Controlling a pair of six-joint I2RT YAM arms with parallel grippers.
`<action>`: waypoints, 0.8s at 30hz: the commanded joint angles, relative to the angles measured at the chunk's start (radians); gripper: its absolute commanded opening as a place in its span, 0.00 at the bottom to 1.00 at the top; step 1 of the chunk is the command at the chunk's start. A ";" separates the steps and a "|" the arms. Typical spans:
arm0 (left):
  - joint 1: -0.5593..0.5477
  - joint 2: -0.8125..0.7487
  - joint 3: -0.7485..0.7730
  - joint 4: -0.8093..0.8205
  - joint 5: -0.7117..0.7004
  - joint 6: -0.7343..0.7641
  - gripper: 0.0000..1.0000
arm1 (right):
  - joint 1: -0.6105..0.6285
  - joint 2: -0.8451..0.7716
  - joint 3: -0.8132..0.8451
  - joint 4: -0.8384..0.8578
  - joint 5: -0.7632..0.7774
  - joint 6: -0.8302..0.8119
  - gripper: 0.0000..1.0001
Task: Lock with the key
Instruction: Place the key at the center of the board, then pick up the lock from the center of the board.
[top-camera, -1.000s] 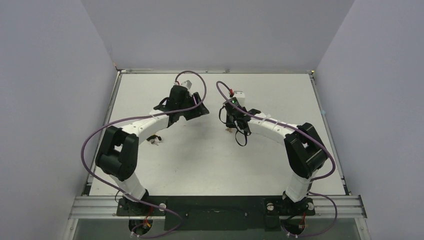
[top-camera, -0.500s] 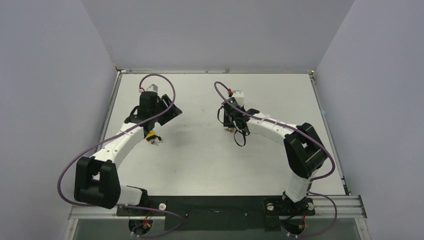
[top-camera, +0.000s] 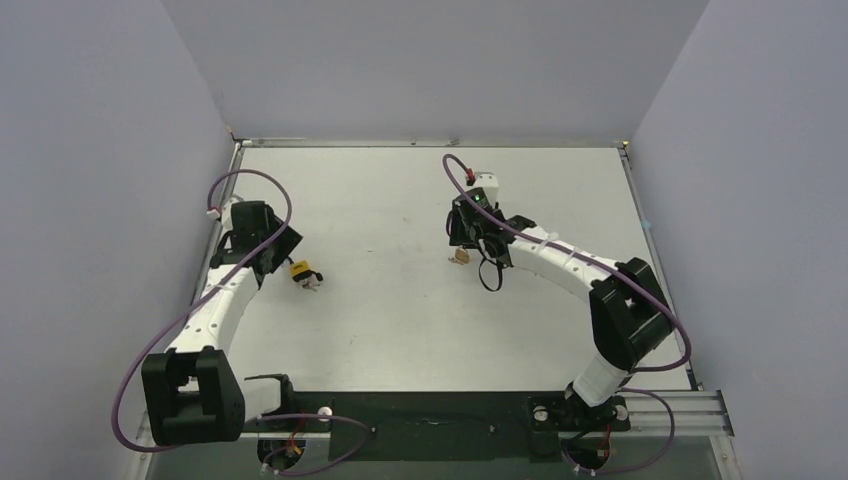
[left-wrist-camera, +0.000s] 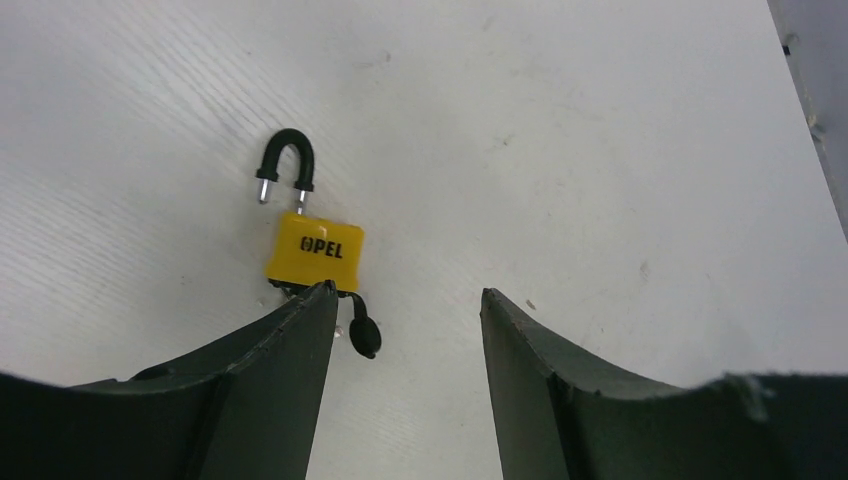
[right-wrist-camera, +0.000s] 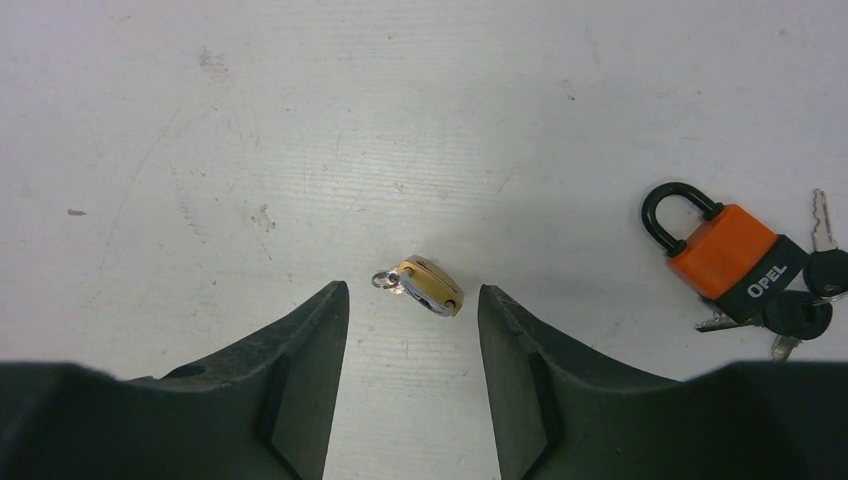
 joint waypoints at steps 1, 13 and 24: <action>0.048 0.000 -0.008 -0.030 -0.098 -0.034 0.52 | -0.009 -0.106 -0.009 0.033 -0.013 -0.028 0.47; 0.265 0.256 -0.019 0.130 0.122 -0.035 0.48 | 0.001 -0.226 -0.021 0.024 -0.096 -0.047 0.50; 0.312 0.444 -0.032 0.377 0.374 -0.110 0.47 | 0.009 -0.229 -0.021 0.018 -0.119 -0.053 0.50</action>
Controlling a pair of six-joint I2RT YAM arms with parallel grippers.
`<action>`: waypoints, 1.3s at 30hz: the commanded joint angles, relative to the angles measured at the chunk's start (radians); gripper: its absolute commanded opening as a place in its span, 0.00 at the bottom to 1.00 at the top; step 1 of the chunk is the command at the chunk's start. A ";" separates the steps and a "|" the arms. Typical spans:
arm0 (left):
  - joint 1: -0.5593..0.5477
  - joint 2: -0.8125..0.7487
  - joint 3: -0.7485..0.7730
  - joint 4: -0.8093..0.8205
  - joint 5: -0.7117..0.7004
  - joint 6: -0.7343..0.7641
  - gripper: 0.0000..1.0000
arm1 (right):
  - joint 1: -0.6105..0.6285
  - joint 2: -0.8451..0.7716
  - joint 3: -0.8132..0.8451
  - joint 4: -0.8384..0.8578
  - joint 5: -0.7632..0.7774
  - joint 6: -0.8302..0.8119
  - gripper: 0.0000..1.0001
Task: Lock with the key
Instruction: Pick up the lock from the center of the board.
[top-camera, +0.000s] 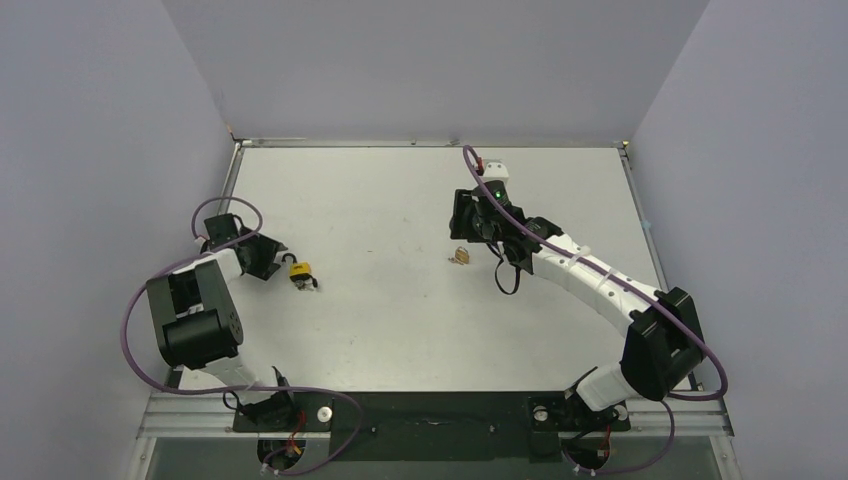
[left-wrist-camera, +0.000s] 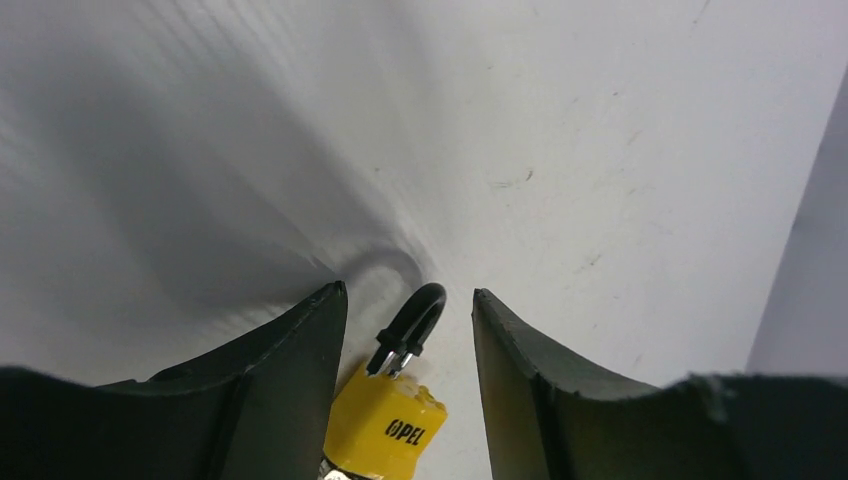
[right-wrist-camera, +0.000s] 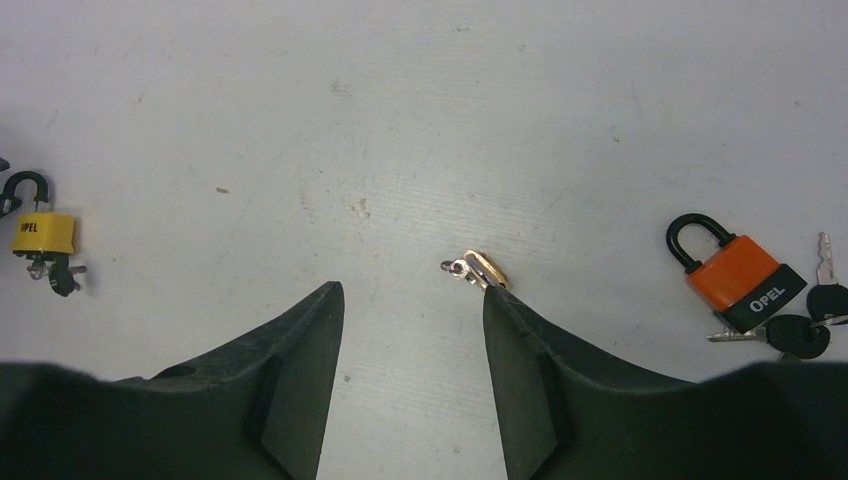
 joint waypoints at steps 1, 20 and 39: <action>0.006 0.043 -0.010 0.156 0.117 -0.043 0.47 | 0.009 -0.023 -0.002 0.020 -0.011 -0.011 0.50; -0.026 0.033 -0.076 0.140 0.151 -0.052 0.33 | 0.064 0.039 0.052 0.017 -0.055 -0.024 0.49; -0.372 -0.457 -0.274 -0.087 -0.015 -0.177 0.37 | 0.229 0.216 0.127 0.078 -0.110 -0.059 0.49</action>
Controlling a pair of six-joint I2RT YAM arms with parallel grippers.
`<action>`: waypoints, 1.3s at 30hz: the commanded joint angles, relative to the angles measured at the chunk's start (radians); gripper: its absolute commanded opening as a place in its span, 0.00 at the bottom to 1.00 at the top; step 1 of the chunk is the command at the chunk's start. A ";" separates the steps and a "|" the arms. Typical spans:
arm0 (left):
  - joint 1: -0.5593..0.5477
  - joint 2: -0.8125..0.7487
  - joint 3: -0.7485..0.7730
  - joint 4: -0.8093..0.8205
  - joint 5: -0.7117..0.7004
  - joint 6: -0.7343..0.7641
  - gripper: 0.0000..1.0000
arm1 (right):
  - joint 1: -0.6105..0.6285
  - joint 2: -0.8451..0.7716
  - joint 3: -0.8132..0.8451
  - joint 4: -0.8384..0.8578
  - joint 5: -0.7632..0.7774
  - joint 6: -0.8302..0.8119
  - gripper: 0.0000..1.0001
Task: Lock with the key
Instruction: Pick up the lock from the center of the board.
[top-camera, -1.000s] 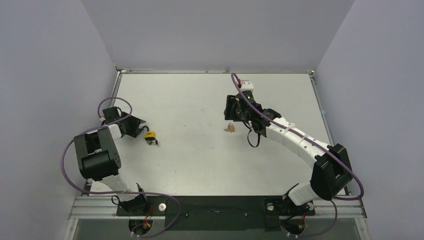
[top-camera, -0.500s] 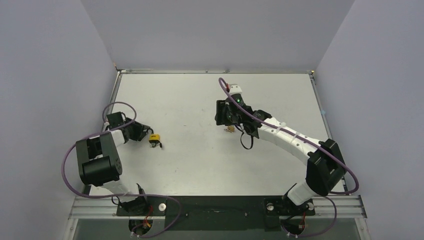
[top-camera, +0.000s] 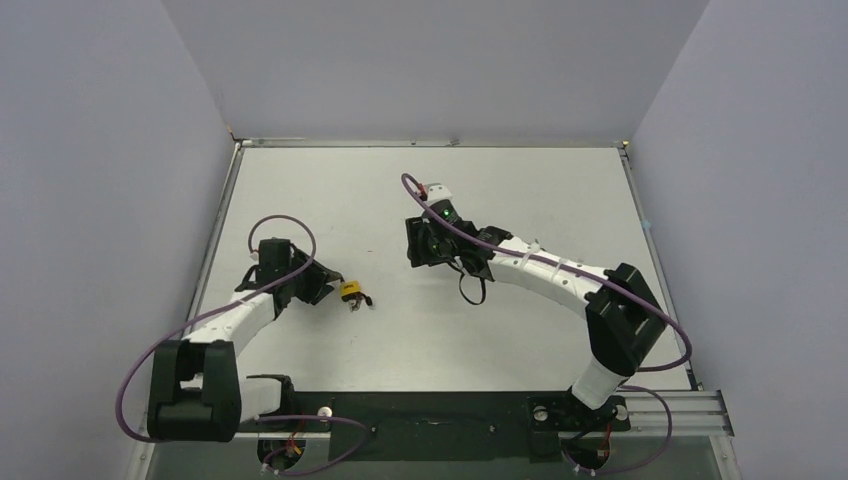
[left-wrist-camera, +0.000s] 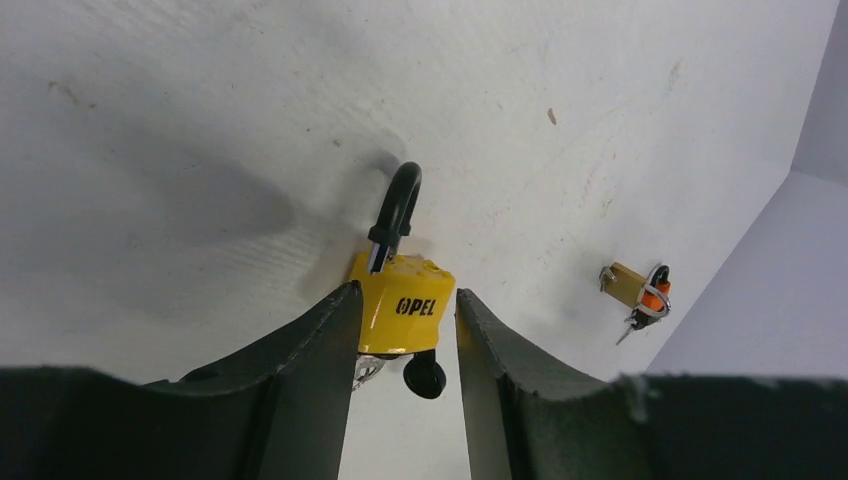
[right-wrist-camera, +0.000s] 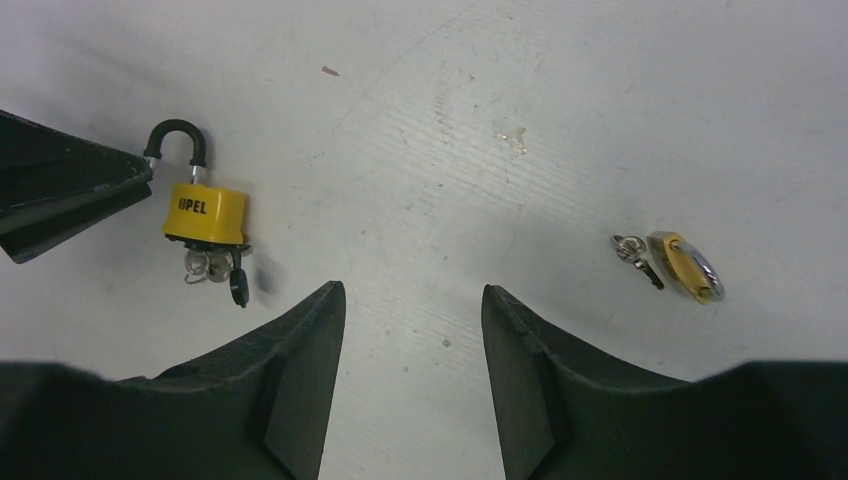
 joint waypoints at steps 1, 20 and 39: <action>-0.001 -0.132 0.041 -0.133 -0.091 0.011 0.37 | 0.064 0.070 0.089 0.056 -0.027 -0.058 0.49; 0.269 -0.183 0.326 -0.471 -0.174 0.278 0.53 | 0.333 0.492 0.535 -0.135 0.290 0.205 0.65; 0.283 -0.171 0.312 -0.396 -0.129 0.245 0.53 | 0.343 0.713 0.757 -0.235 0.357 0.163 0.68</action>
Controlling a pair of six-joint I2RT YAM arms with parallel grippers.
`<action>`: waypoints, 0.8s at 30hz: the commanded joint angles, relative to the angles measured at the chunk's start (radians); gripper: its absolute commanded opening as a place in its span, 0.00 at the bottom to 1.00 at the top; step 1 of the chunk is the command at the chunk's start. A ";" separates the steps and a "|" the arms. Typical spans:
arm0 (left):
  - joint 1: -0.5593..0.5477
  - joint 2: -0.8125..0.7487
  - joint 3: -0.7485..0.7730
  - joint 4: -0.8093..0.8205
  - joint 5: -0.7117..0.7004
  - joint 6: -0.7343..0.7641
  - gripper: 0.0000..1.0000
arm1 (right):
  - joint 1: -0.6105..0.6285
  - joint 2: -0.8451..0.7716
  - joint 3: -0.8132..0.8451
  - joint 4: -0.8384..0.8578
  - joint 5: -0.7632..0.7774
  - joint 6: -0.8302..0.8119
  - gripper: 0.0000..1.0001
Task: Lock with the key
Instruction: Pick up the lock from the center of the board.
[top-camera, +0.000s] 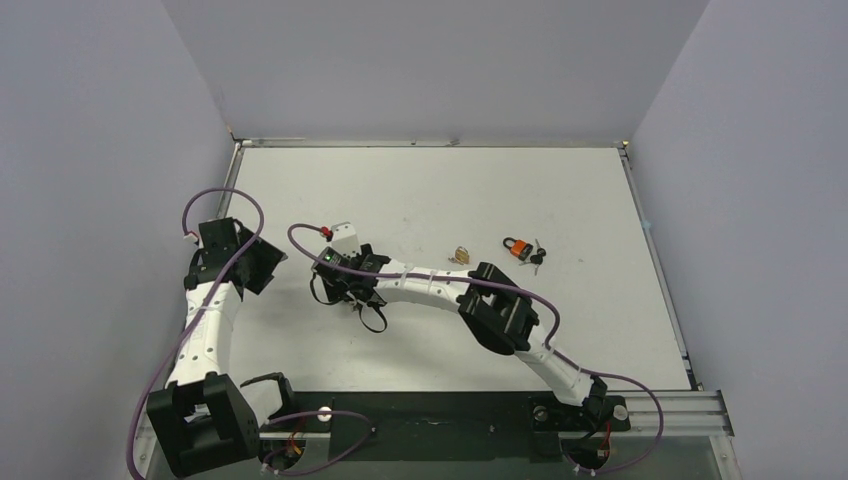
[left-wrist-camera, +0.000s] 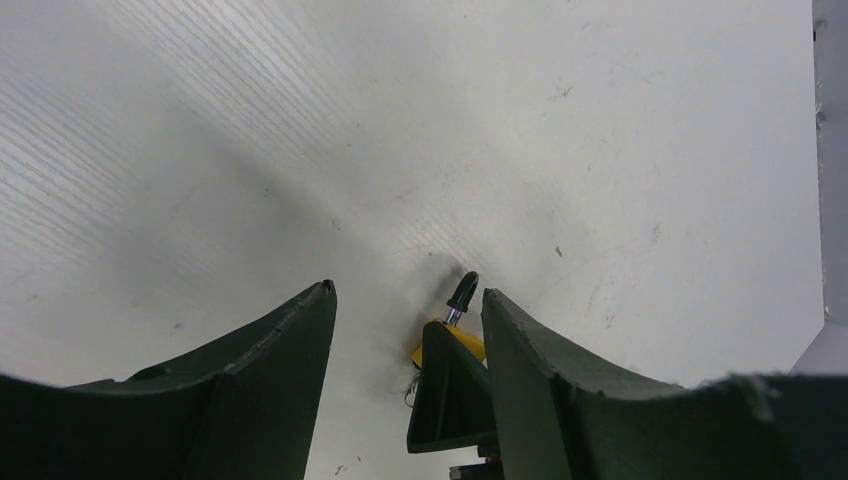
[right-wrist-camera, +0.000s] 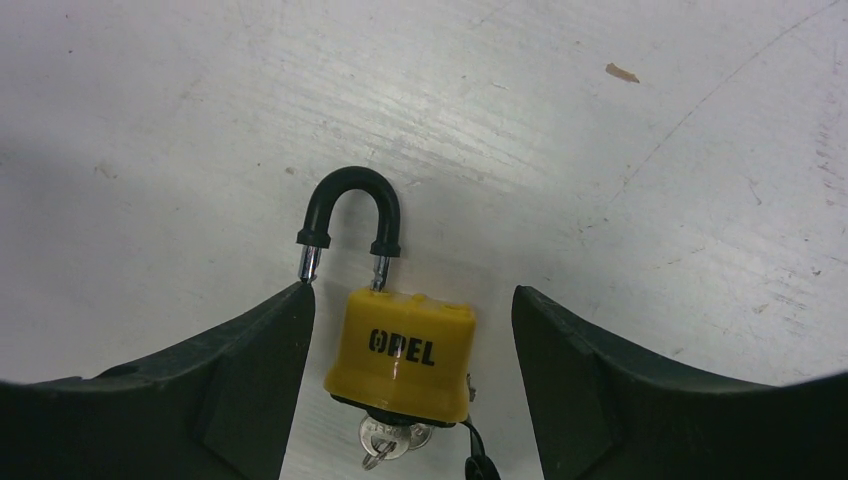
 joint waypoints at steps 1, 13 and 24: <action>0.013 0.008 0.030 0.059 0.016 -0.003 0.53 | 0.014 0.019 0.060 -0.021 0.041 -0.015 0.66; 0.013 0.016 0.010 0.091 0.023 -0.012 0.54 | 0.027 0.015 0.006 -0.029 0.044 -0.030 0.39; -0.081 0.043 0.041 0.169 0.244 0.071 0.53 | -0.051 -0.364 -0.399 0.222 -0.024 -0.137 0.00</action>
